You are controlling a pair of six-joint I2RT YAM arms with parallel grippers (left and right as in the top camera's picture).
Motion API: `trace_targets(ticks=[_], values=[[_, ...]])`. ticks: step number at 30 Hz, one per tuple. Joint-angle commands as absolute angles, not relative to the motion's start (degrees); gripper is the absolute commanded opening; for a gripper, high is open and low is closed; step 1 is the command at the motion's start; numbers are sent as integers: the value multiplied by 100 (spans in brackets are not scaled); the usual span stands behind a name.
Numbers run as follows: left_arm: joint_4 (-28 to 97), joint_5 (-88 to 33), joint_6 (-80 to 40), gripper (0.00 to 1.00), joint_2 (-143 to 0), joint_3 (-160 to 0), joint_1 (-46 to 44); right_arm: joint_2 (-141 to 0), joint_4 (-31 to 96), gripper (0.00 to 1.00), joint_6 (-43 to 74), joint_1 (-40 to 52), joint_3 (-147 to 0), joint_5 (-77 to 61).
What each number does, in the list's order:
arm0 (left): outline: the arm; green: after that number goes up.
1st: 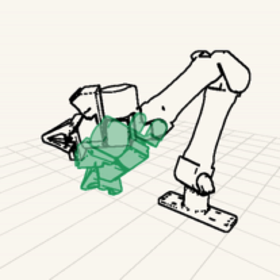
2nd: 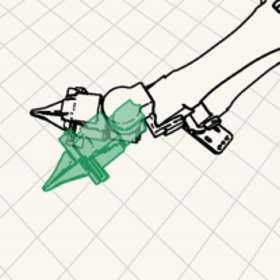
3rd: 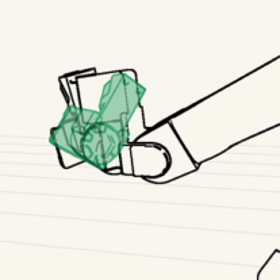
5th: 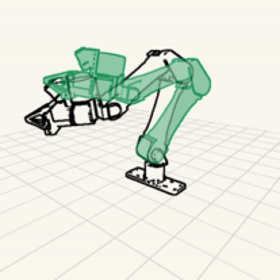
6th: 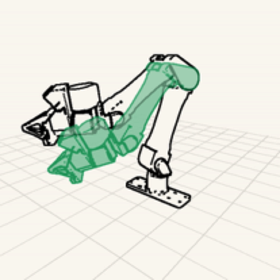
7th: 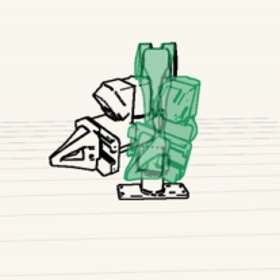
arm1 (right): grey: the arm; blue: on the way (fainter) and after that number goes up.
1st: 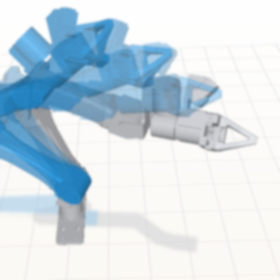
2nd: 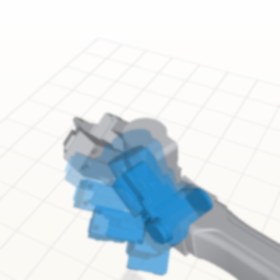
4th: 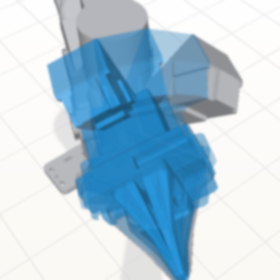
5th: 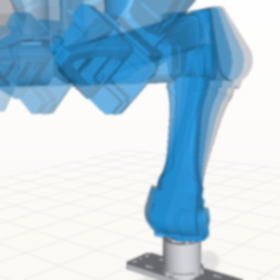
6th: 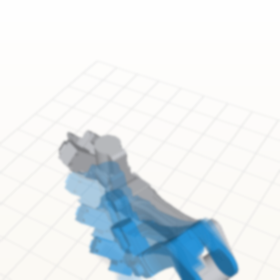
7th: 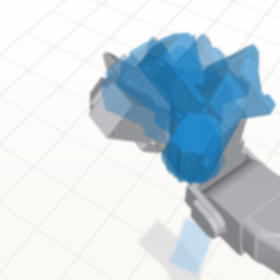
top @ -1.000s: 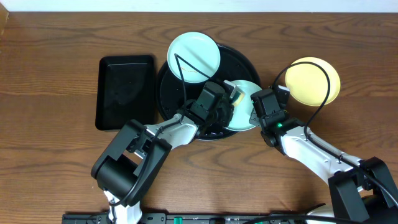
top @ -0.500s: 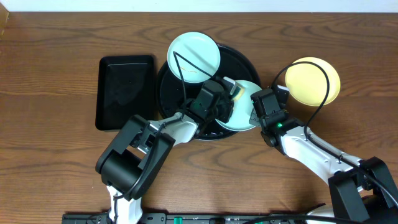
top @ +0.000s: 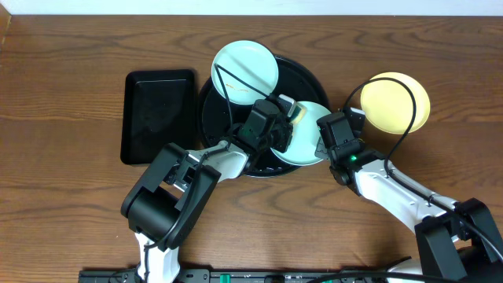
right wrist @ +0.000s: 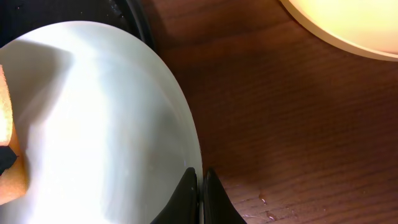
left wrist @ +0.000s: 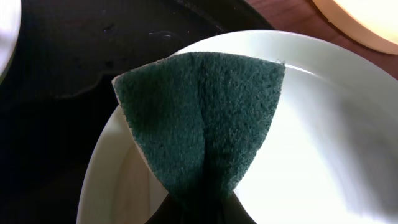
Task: Clean dirty plates on tray and stack at the side
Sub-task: 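Scrub the mint plate's surface with the sponge in the left gripper, then carry the mint plate right and set it on the yellow plate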
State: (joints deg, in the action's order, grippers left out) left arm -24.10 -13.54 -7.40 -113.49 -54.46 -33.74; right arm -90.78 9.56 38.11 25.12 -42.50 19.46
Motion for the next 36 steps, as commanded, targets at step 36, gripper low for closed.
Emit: trace_targets(ticks=[36], values=[[-4847,-1258,-563,8,-10965,-5437,-3242,-9115,958,1,3612,2519,-4171,1778]])
